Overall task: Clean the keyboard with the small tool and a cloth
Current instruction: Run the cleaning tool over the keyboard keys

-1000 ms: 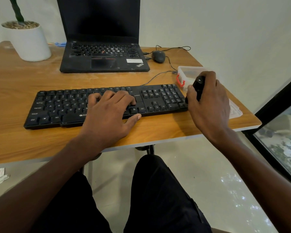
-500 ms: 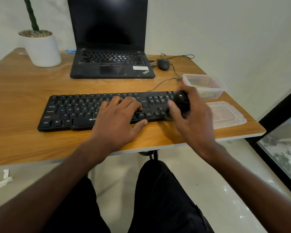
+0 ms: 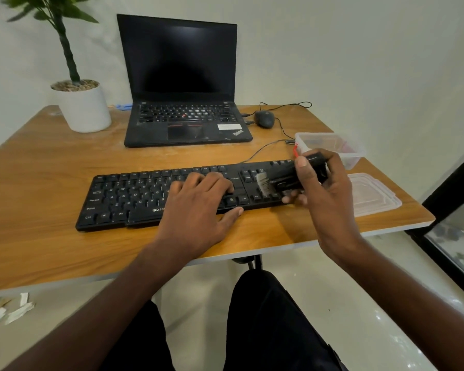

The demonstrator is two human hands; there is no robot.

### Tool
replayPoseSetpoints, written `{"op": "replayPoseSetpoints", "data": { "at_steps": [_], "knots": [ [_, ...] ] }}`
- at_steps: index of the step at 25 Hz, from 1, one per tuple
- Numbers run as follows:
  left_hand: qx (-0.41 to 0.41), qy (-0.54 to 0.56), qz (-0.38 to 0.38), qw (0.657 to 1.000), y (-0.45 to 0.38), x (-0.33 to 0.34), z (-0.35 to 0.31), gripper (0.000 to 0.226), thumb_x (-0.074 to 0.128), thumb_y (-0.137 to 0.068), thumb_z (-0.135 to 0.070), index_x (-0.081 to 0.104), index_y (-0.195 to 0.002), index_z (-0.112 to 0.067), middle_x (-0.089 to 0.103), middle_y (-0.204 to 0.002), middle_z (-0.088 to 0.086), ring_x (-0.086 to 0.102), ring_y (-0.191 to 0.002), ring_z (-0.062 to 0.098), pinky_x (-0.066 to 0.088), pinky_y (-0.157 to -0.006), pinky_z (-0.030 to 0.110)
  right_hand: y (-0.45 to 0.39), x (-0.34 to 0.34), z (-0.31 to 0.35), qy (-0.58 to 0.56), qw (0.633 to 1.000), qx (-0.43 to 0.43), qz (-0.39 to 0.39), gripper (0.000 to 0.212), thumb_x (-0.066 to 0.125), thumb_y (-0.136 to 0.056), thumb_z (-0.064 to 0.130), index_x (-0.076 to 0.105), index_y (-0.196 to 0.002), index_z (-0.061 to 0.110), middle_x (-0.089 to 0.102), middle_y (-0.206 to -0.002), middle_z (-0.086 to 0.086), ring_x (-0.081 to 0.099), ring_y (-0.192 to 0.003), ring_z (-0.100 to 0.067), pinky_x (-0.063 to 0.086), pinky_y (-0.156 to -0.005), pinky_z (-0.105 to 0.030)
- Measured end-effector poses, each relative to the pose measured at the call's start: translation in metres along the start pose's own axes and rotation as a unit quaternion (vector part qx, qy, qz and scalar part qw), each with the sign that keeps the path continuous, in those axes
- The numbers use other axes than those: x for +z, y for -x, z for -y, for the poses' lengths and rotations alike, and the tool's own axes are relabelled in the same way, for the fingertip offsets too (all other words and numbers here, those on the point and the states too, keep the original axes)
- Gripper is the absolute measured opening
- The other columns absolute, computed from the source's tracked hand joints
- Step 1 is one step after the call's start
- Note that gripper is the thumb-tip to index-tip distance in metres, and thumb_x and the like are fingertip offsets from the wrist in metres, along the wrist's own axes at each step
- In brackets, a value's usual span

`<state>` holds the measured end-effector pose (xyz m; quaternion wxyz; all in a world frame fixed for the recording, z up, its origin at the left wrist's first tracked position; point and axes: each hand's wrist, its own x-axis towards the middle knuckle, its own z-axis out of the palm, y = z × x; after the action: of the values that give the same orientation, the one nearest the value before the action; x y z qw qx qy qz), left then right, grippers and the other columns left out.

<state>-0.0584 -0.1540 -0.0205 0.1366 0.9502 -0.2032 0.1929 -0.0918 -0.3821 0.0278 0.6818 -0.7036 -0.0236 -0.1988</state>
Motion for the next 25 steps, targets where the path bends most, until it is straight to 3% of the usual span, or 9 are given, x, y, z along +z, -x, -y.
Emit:
{"op": "replayPoseSetpoints", "data": {
  "at_steps": [3, 6, 11, 15, 20, 25],
  "knots": [
    [-0.005, -0.001, 0.009, 1.000, -0.001, 0.001, -0.001, 0.047, 0.039, -0.101, -0.069, 0.055, -0.129, -0.035, 0.055, -0.133, -0.013, 0.047, -0.123, 0.014, 0.039, -0.103, 0.041, -0.002, 0.002, 0.004, -0.091, 0.993, 0.075, -0.015, 0.037, 0.066, -0.100, 0.036, 0.058, -0.127, 0.013, 0.073, -0.110, -0.017, 0.062, -0.074, -0.022, 0.061, -0.065, -0.033],
    [-0.007, 0.007, -0.003, 1.000, -0.001, 0.001, -0.002, 0.052, 0.031, -0.105, -0.070, 0.054, -0.133, -0.032, 0.057, -0.132, -0.011, 0.049, -0.123, 0.013, 0.039, -0.104, 0.041, -0.004, 0.004, 0.007, -0.175, 0.974, 0.144, -0.021, 0.037, 0.069, -0.097, 0.033, 0.058, -0.126, 0.013, 0.074, -0.114, -0.019, 0.069, -0.073, -0.021, 0.062, -0.062, -0.030],
    [-0.008, 0.019, -0.022, 1.000, 0.000, -0.001, -0.003, 0.049, 0.030, -0.107, -0.064, 0.056, -0.132, -0.031, 0.060, -0.131, -0.008, 0.050, -0.123, 0.014, 0.036, -0.103, 0.039, -0.006, 0.002, 0.012, -0.331, 0.903, 0.271, 0.035, 0.039, 0.060, -0.103, 0.028, 0.057, -0.138, 0.012, 0.073, -0.120, -0.020, 0.074, -0.095, -0.028, 0.062, -0.063, -0.029],
    [-0.003, 0.006, -0.003, 1.000, -0.001, 0.001, -0.001, 0.051, 0.030, -0.105, -0.065, 0.059, -0.129, -0.030, 0.061, -0.130, -0.008, 0.052, -0.124, 0.015, 0.039, -0.106, 0.044, -0.012, -0.007, 0.009, -0.363, 0.885, 0.290, 0.025, 0.055, 0.070, -0.093, 0.028, 0.057, -0.142, 0.007, 0.073, -0.117, -0.020, 0.074, -0.101, -0.026, 0.063, -0.069, -0.027],
    [0.002, 0.000, 0.001, 1.000, -0.001, 0.004, 0.000, 0.053, 0.033, -0.102, -0.066, 0.061, -0.130, -0.031, 0.060, -0.133, -0.007, 0.052, -0.126, 0.016, 0.040, -0.106, 0.046, -0.019, -0.018, 0.014, -0.331, 0.904, 0.263, 0.072, 0.047, 0.065, -0.097, 0.014, 0.057, -0.143, 0.012, 0.072, -0.115, -0.016, 0.072, -0.101, -0.026, 0.062, -0.073, -0.034],
    [0.004, 0.006, -0.002, 1.000, 0.000, 0.005, 0.001, 0.048, 0.036, -0.102, -0.064, 0.060, -0.128, -0.032, 0.059, -0.133, -0.009, 0.052, -0.124, 0.015, 0.039, -0.105, 0.044, -0.014, -0.012, 0.012, -0.306, 0.903, 0.292, 0.080, 0.043, 0.069, -0.096, 0.028, 0.064, -0.135, 0.010, 0.069, -0.117, -0.018, 0.071, -0.094, -0.025, 0.061, -0.059, -0.031]
  ]
}}
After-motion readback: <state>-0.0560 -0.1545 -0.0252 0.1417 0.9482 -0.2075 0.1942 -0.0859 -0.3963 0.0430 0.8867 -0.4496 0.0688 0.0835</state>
